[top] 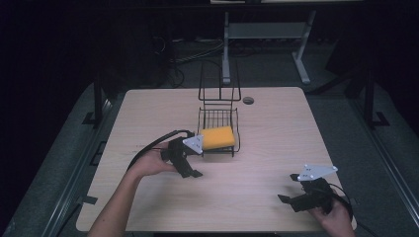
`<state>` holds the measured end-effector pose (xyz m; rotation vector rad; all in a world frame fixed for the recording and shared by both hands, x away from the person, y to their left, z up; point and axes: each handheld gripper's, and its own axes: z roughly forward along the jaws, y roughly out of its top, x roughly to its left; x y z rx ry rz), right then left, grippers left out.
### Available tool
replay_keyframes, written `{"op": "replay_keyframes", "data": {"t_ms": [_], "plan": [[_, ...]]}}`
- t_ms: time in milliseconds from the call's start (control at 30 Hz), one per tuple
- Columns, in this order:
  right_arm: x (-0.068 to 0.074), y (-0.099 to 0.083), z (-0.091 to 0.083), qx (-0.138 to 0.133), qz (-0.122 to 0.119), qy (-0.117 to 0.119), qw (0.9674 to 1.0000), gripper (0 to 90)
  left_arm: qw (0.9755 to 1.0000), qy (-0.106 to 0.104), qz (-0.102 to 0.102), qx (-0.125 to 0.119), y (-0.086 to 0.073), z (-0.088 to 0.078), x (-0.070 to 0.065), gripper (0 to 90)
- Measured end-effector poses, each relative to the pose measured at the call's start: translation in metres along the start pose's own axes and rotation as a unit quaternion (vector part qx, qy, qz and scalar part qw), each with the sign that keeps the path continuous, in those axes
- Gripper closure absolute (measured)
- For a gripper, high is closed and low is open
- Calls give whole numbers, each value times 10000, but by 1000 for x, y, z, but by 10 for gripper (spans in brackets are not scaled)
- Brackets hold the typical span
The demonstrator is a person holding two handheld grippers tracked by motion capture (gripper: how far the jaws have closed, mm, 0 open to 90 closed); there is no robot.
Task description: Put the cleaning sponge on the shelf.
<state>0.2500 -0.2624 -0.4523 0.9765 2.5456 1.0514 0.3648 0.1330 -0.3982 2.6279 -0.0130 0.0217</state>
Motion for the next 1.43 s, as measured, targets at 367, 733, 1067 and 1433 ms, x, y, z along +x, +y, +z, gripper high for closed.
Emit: {"op": "replay_keyframes", "data": {"t_ms": [367, 733, 1067, 1433], "plan": [[1, 0, 0, -9, -27, -6, 10000, 132, 9999, -9, -78, -67, -12, -1, -12, 205], [4, 2, 2, 9, -46, -4, 10000, 132, 9998, 28, -206, -19, -30, -5, -28, 204], [5, 2, 5, 65, -49, 2, 10000, 133, 9995, 136, -258, -141, -44, -10, -43, 204], [4, 1, 4, -2, -59, -24, 10000, 131, 9991, 227, -315, -183, -58, -14, -58, 204]]}}
